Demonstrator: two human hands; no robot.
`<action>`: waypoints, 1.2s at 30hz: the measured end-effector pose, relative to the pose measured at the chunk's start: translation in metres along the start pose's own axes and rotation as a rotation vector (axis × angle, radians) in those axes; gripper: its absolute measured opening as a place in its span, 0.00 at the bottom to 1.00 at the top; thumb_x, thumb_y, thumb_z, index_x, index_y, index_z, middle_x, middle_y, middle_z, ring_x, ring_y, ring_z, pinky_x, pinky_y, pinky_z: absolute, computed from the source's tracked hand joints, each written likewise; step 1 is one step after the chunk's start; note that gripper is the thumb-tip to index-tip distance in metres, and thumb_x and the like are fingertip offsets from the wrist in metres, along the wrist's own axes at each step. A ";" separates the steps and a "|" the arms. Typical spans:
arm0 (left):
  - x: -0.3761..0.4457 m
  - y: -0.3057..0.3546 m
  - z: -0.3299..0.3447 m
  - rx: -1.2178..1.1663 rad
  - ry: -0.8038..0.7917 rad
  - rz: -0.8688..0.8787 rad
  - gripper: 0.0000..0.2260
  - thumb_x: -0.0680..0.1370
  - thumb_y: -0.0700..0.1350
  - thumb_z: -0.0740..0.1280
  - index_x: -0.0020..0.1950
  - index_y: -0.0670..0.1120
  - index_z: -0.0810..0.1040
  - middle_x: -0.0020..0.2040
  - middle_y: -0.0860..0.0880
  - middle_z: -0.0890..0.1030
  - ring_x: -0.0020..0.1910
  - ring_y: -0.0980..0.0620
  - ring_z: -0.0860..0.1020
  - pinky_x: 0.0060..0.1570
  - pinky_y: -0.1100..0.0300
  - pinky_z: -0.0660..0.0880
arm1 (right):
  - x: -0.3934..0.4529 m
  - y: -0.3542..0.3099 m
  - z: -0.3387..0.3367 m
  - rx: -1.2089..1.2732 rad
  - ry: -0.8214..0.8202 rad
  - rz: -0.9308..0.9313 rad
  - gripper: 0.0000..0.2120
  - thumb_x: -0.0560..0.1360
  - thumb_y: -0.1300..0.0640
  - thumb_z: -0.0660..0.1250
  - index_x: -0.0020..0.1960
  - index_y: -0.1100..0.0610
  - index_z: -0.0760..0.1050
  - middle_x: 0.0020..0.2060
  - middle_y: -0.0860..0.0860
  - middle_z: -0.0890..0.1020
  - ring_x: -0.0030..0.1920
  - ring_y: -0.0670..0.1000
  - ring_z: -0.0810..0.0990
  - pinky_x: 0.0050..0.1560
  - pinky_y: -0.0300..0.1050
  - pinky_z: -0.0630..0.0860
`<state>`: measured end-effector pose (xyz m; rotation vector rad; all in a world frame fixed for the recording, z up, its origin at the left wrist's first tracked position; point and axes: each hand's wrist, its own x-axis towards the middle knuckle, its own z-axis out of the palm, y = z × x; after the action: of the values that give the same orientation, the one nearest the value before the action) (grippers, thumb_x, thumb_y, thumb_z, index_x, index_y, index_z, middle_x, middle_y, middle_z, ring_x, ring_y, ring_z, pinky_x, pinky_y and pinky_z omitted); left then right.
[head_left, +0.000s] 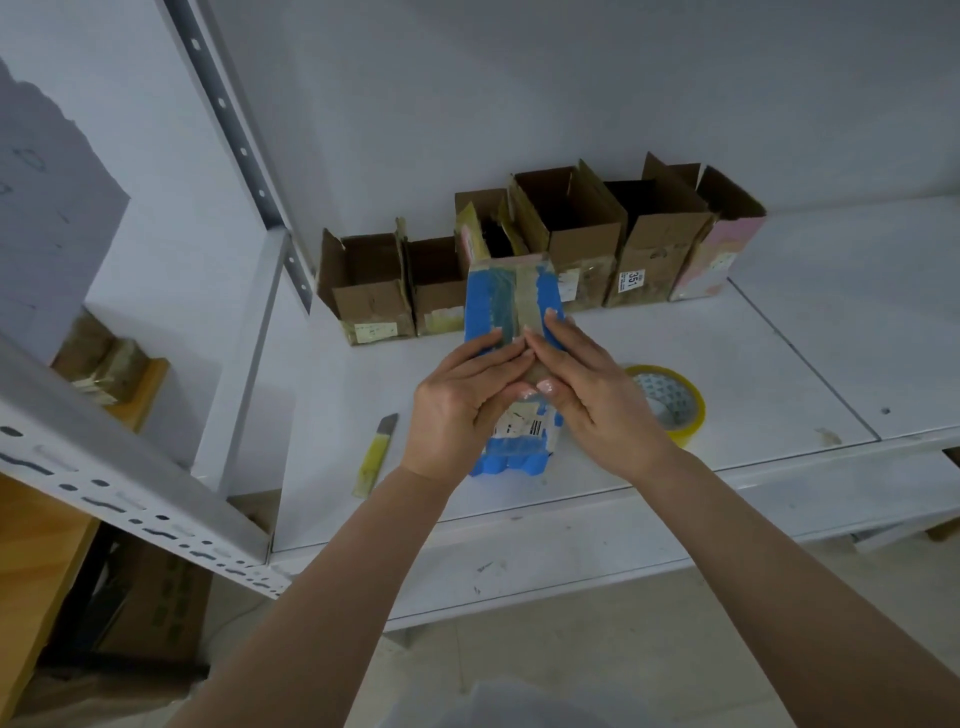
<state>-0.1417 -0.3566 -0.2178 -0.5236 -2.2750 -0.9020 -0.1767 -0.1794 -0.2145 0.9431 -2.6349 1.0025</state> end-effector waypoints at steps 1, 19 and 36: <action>0.002 0.002 -0.004 -0.019 -0.005 -0.018 0.14 0.75 0.41 0.71 0.58 0.37 0.81 0.58 0.42 0.82 0.63 0.42 0.77 0.64 0.48 0.74 | -0.001 0.002 -0.004 0.068 -0.010 0.027 0.30 0.80 0.40 0.50 0.76 0.55 0.60 0.77 0.49 0.59 0.77 0.49 0.56 0.75 0.47 0.59; 0.115 0.010 0.021 0.424 -0.571 -0.784 0.58 0.66 0.69 0.70 0.77 0.34 0.43 0.77 0.36 0.55 0.74 0.36 0.57 0.70 0.47 0.60 | -0.006 0.028 -0.036 0.341 0.305 0.296 0.27 0.79 0.42 0.53 0.73 0.55 0.68 0.65 0.47 0.74 0.65 0.48 0.73 0.63 0.32 0.67; 0.101 0.011 -0.049 0.724 -0.987 0.406 0.53 0.74 0.37 0.70 0.68 0.73 0.29 0.76 0.64 0.37 0.76 0.50 0.33 0.73 0.43 0.44 | 0.013 0.009 -0.037 0.764 0.126 0.501 0.35 0.69 0.28 0.49 0.63 0.48 0.76 0.45 0.45 0.84 0.45 0.44 0.82 0.39 0.38 0.75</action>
<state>-0.1889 -0.3710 -0.1158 -1.1846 -2.8916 0.5348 -0.1953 -0.1566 -0.1864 0.2639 -2.4267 2.1898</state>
